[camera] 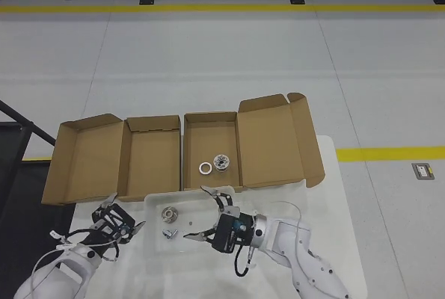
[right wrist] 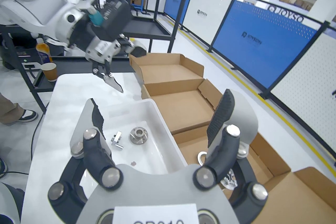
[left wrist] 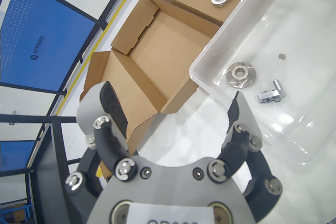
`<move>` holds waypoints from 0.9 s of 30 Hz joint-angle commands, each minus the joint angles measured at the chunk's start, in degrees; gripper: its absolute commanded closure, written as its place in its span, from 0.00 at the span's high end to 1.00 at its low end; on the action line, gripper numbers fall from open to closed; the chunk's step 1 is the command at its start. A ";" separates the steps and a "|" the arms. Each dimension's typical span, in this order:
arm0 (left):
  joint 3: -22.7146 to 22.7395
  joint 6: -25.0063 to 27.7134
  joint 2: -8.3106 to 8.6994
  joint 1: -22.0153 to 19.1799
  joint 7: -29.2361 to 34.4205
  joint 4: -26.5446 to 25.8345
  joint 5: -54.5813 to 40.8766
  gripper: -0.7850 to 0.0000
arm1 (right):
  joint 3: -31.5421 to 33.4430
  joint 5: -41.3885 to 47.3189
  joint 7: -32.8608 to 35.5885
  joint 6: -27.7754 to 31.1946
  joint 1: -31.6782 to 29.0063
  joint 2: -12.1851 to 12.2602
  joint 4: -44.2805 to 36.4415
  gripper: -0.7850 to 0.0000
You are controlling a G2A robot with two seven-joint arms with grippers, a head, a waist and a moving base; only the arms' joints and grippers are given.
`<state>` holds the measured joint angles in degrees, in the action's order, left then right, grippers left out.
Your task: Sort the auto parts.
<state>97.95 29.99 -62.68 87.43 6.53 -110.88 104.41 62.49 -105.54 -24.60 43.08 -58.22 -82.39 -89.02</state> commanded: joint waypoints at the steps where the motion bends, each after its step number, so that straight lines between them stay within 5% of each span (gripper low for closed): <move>1: -0.24 4.61 0.26 -2.23 3.20 -1.22 -0.04 1.00 | 0.83 -0.73 -5.09 1.66 -1.32 0.69 -1.57 1.00; 10: -5.25 27.36 1.36 -14.33 17.51 -0.91 -1.42 1.00 | 7.29 -5.45 -21.22 4.87 -8.82 4.27 -7.48 1.00; 13: -9.15 28.01 1.95 -17.12 21.84 -0.47 -3.76 1.00 | 8.85 -6.05 -21.91 6.30 -10.62 5.01 -8.20 1.00; 27: -9.15 28.01 1.95 -17.12 21.84 -0.47 -3.76 1.00 | 8.85 -6.05 -21.91 6.30 -10.62 5.01 -8.20 1.00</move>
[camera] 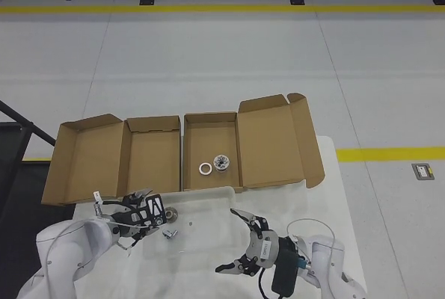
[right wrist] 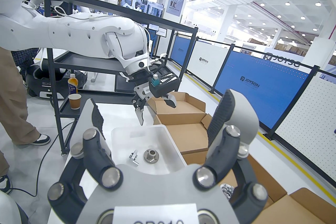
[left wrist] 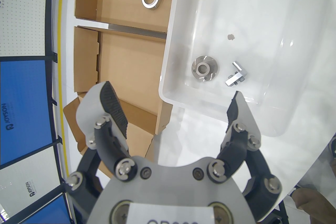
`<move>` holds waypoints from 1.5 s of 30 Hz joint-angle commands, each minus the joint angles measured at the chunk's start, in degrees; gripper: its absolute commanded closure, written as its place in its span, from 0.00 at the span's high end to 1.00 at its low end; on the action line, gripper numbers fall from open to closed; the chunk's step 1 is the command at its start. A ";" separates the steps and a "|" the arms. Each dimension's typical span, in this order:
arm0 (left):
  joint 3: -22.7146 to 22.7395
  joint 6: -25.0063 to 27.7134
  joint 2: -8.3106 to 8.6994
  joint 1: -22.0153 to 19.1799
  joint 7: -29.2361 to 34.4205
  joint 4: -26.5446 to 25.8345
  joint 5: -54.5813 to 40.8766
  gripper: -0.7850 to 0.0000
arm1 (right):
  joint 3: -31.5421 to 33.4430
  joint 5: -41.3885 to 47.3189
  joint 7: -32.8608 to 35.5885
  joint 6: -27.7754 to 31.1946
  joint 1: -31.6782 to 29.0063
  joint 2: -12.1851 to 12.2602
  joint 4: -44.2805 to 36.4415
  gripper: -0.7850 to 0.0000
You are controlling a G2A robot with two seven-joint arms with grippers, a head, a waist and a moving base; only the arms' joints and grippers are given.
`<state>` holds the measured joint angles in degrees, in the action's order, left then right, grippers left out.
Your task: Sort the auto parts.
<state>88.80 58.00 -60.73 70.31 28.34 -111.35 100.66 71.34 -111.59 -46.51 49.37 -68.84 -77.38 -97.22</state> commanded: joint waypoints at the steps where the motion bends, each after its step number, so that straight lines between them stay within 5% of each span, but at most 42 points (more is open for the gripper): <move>1: -0.01 0.00 0.00 -0.01 0.03 0.00 -0.01 1.00 | 0.00 0.00 0.00 0.00 0.00 0.00 0.00 1.00; 9: -3.27 0.00 0.81 -0.60 -0.73 0.98 -1.06 1.00 | 0.00 0.00 0.00 0.00 0.00 0.00 0.00 1.00; 18: -12.70 0.00 5.68 -6.89 8.24 2.71 -7.04 1.00 | 0.00 0.00 0.00 0.00 0.00 0.00 0.00 1.00; 19: -13.59 0.00 6.23 -7.60 9.09 2.98 -8.00 0.84 | 0.00 0.00 0.00 0.00 0.00 0.00 0.00 1.00; 20: -14.50 0.00 6.72 -8.22 9.82 3.43 -9.47 0.52 | 0.00 0.00 0.00 0.00 0.00 0.00 0.00 1.00; 21: -15.44 0.00 7.20 -8.90 10.72 3.72 -10.68 0.45 | 0.00 0.00 0.00 0.00 0.00 0.00 0.00 1.00; 25: -18.75 0.00 8.81 -11.44 14.32 5.35 -15.36 0.68 | 0.00 0.00 0.00 0.00 0.00 0.00 0.00 1.00; 26: -19.60 0.00 9.15 -11.93 15.12 5.87 -16.40 0.67 | 0.00 0.00 0.00 0.00 0.00 0.00 0.00 1.00; 27: -20.43 0.00 9.48 -12.50 15.74 6.16 -17.25 0.35 | 0.00 0.00 0.00 0.00 0.00 0.00 0.00 1.00; 28: -21.16 0.00 9.79 -12.95 16.44 6.72 -18.05 0.16 | 0.00 0.00 0.00 0.00 0.00 0.00 0.00 1.00; 29: -21.69 0.00 10.06 -13.46 17.05 7.06 -18.83 0.20 | 0.00 0.00 0.00 0.00 0.00 0.00 0.00 1.00; 31: -22.51 0.00 10.51 -14.26 17.94 7.81 -20.44 0.45 | 0.00 0.00 0.00 0.00 0.00 0.00 0.00 1.00; 35: -23.98 -0.04 11.12 -15.40 17.98 9.14 -20.13 0.47 | 0.00 0.00 0.00 0.00 0.00 0.00 0.00 1.00; 37: -24.77 -0.85 11.09 -15.77 18.79 9.65 -19.40 0.71 | 0.00 0.00 0.00 0.00 0.00 0.00 0.00 1.00; 38: -25.31 -1.38 10.98 -15.90 19.20 9.91 -19.35 0.96 | 0.00 0.00 0.00 0.00 0.00 0.00 0.00 1.00; 42: -27.48 -2.99 10.41 -17.11 19.50 11.18 -19.41 1.00 | 0.00 0.00 0.00 0.00 0.00 0.00 0.00 1.00; 45: -29.33 -4.33 9.88 -18.24 19.57 12.87 -19.21 0.94 | 0.00 0.00 0.00 0.00 0.00 0.00 0.00 1.00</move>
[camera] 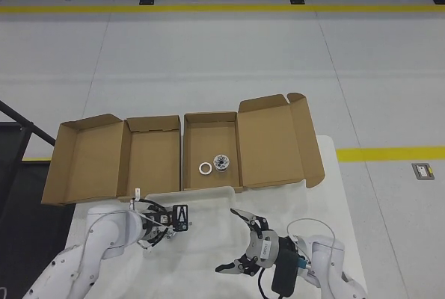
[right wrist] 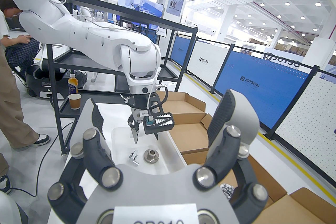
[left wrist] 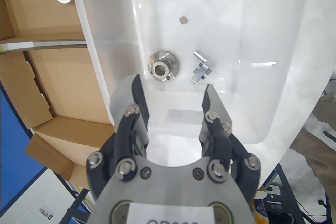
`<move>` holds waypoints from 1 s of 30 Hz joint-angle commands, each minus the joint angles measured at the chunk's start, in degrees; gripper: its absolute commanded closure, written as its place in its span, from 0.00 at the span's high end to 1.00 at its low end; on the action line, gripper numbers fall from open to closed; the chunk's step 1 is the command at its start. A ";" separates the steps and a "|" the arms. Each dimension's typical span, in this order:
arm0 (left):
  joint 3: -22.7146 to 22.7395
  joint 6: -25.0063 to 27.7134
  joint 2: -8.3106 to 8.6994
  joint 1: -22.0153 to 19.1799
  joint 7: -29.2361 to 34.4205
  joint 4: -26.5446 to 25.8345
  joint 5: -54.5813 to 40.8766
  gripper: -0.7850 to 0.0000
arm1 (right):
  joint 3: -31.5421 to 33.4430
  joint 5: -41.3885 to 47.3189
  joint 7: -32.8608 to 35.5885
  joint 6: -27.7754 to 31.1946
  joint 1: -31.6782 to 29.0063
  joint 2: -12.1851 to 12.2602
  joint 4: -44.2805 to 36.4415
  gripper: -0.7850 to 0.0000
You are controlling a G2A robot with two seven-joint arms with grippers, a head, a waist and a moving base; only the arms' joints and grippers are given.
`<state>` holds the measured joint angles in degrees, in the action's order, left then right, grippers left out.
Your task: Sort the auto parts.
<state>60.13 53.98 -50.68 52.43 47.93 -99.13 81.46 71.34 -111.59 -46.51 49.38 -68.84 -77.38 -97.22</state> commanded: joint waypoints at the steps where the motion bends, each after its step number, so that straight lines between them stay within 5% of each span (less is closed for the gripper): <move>1: -1.21 -0.61 -0.36 -0.87 -0.05 1.40 -0.12 0.91 | 0.00 0.00 0.00 0.00 0.00 0.00 0.00 1.00; 6: -3.91 -0.71 -1.28 -3.52 -0.18 5.22 -0.87 0.77 | 0.00 0.00 0.00 0.00 0.00 0.00 0.00 1.00; 11: -6.01 -1.29 -2.07 -5.88 -0.10 8.70 0.02 0.76 | 0.00 0.00 0.00 0.00 0.00 0.00 0.00 1.00; 19: -8.63 -3.82 -3.22 -7.98 -1.55 12.80 1.70 0.51 | 0.00 0.00 0.00 0.00 0.00 0.00 0.00 1.00; 30: -10.73 -6.34 -4.58 -10.01 -2.23 17.47 2.67 0.47 | 0.00 0.00 0.00 0.00 0.00 0.00 0.00 1.00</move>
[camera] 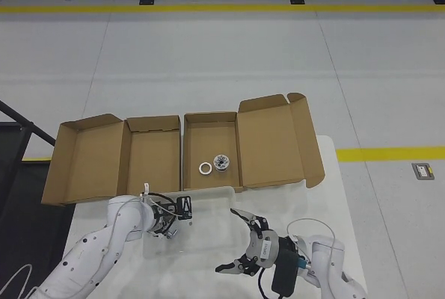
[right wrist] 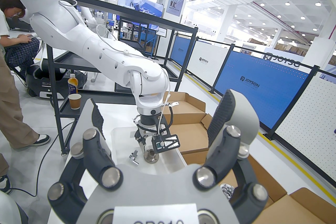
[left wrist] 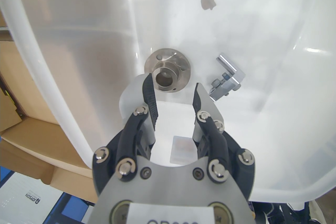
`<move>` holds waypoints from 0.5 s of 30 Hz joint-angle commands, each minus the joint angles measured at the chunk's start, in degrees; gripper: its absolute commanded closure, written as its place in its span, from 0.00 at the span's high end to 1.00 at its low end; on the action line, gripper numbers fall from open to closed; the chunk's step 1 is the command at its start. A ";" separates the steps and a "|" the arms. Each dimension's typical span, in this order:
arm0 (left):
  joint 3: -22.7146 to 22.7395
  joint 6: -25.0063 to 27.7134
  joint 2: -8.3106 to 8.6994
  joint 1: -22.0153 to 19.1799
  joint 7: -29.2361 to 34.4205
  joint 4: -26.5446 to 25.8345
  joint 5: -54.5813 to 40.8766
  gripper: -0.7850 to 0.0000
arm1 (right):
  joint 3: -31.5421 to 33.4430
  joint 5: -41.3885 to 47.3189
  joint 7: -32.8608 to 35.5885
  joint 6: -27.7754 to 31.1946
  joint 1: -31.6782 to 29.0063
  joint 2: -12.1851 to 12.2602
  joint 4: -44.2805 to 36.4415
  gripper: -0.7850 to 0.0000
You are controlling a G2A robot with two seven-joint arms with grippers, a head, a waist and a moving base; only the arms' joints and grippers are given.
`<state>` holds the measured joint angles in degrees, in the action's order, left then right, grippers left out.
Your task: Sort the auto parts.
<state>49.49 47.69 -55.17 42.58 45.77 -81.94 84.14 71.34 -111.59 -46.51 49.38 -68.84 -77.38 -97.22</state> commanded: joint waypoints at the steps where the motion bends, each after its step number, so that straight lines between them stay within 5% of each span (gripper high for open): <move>1: -0.16 -0.01 -0.18 -0.32 -0.22 0.56 -0.13 0.47 | 0.00 0.00 0.00 0.00 0.00 0.00 0.00 1.00; 15: -1.44 -0.84 -1.41 -1.78 -1.12 3.54 -0.21 0.42 | 0.00 0.00 0.00 0.00 0.00 0.00 0.00 1.00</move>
<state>48.12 47.01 -56.52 40.86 44.70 -78.46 83.79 71.34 -111.59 -46.51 49.38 -68.84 -77.38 -97.22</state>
